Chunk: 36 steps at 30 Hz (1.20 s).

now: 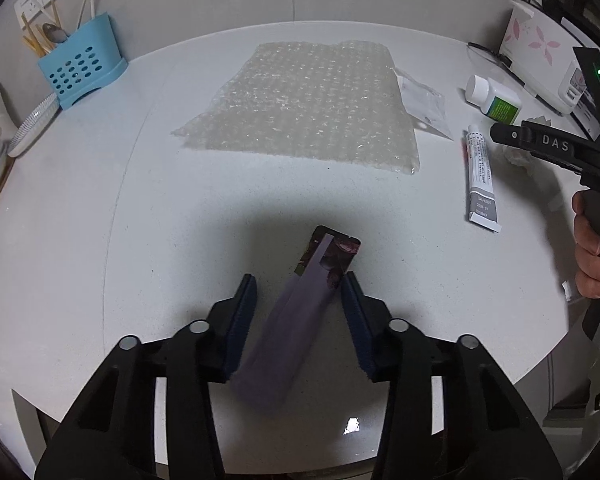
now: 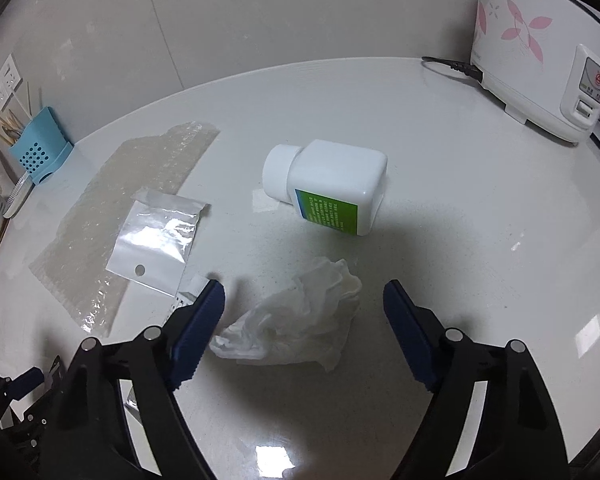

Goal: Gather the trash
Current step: 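Grasp the purple wrapper with the left tool while the right tool grasps the crumpled tissue, then carry the purple wrapper and tissue down over the floor trash bin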

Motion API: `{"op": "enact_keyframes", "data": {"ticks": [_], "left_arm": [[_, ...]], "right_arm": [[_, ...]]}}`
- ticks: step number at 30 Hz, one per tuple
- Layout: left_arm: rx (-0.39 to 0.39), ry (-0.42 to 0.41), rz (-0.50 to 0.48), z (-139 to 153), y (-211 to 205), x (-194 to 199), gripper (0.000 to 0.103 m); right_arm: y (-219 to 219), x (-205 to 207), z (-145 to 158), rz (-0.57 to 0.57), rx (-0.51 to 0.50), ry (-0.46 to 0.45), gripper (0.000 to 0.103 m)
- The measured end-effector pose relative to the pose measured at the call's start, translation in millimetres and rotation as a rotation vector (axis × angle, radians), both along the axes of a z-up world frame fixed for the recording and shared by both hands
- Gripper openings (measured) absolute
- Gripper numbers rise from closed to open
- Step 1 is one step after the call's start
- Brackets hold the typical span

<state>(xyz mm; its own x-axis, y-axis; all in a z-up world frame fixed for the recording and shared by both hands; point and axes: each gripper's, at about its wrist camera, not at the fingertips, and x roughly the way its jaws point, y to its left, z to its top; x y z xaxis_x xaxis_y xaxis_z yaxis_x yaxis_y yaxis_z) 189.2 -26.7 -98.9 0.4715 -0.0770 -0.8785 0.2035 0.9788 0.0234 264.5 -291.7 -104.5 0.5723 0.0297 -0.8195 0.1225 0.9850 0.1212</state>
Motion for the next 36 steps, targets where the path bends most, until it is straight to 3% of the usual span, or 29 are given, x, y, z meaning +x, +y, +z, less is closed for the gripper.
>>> {"op": "enact_keyframes", "data": {"ticks": [2, 7, 10, 12, 15, 24, 36], "left_arm": [[-0.001, 0.002, -0.009, 0.9, -1.4, -1.9, 0.023], [-0.029, -0.003, 0.004, 1.2, 1.6, -1.6, 0.018], [-0.040, -0.009, 0.007, 0.8, 3.4, -2.3, 0.017], [-0.045, -0.011, 0.009, 0.5, 5.5, -2.2, 0.017], [-0.045, -0.017, 0.017, 0.8, 6.3, -3.7, 0.017], [-0.046, -0.069, 0.039, 14.7, 11.8, -14.7, 0.017], [-0.065, -0.204, 0.120, 39.7, 11.2, -44.2, 0.017]], "right_arm": [[-0.6, 1.8, -1.3, -0.006, -0.006, 0.006, 0.070], [0.6, 2.3, -0.4, -0.028, -0.025, 0.008, 0.057], [2.0, 1.4, 0.0, -0.038, -0.046, 0.011, 0.044], [2.6, 0.8, 0.9, -0.040, -0.058, 0.017, 0.027], [2.4, 0.0, 1.8, -0.041, -0.060, 0.020, 0.015], [-1.4, -17.3, 14.2, -0.035, -0.048, -0.026, 0.013], [17.7, -81.7, 48.6, 0.037, -0.137, -0.184, 0.013]]}}
